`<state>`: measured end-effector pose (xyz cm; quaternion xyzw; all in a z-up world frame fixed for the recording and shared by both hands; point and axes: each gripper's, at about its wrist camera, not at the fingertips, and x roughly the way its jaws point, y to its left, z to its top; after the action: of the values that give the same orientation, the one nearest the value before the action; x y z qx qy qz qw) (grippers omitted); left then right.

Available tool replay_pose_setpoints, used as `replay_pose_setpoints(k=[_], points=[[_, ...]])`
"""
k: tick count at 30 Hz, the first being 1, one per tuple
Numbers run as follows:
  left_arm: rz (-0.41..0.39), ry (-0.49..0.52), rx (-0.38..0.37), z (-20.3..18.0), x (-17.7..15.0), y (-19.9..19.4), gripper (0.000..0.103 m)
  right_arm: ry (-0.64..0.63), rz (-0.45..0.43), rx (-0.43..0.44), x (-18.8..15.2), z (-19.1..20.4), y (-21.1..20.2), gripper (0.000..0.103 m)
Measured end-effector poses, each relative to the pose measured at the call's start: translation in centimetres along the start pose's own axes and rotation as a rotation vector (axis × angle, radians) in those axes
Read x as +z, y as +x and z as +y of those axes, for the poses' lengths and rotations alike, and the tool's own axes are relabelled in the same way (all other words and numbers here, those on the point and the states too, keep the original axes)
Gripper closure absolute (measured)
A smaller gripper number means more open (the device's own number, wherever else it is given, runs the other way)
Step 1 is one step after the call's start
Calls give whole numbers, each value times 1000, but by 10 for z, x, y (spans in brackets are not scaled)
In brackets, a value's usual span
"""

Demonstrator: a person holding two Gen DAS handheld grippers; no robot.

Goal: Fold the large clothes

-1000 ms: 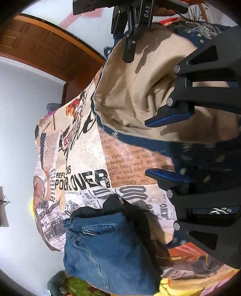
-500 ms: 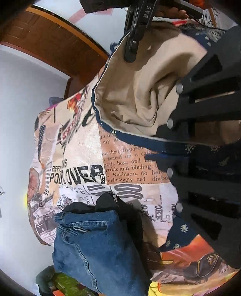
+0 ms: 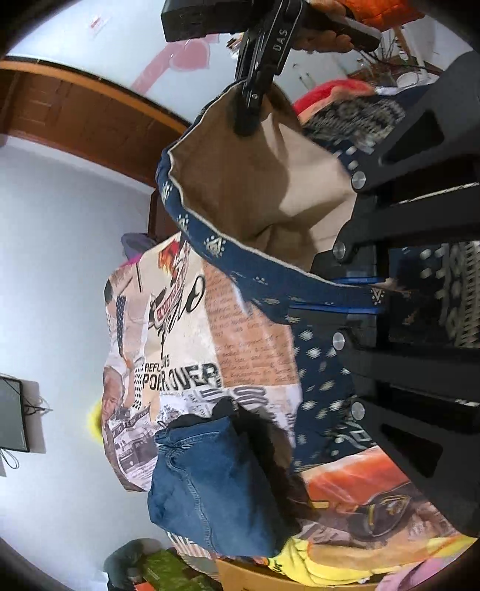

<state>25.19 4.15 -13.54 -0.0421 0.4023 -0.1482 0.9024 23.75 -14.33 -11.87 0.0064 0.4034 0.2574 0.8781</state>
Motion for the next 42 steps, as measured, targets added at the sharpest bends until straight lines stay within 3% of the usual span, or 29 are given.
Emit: replay_pose_setpoints(k=[9, 11, 13, 18, 24, 27, 30, 37, 42], points=[[70, 34, -26, -23, -51, -27, 95, -22, 60, -29, -53, 5, -9, 92], [108, 65, -7, -28, -63, -26, 88, -18, 84, -37, -60, 6, -9, 91], [124, 75, 19, -31, -71, -29, 60, -10, 97, -33, -65, 6, -13, 88], [83, 68, 20, -38, -80, -49, 57, -40, 106, 9, -69, 15, -29, 63], [-45, 90, 12, -51, -57, -87, 53, -131, 55, 3, -60, 35, -50, 61], [-97, 87, -4, -52, -40, -98, 46, -156, 14, 5, -48, 40, -55, 58], [-139, 90, 43, -47, -24, -99, 43, -150, -27, -7, -35, 38, -53, 52], [-121, 35, 157, -9, 11, -53, 43, -88, -9, -14, -6, 21, -20, 52], [-32, -43, 159, 22, 24, -5, 43, 38, 61, 16, 6, -4, 15, 52]])
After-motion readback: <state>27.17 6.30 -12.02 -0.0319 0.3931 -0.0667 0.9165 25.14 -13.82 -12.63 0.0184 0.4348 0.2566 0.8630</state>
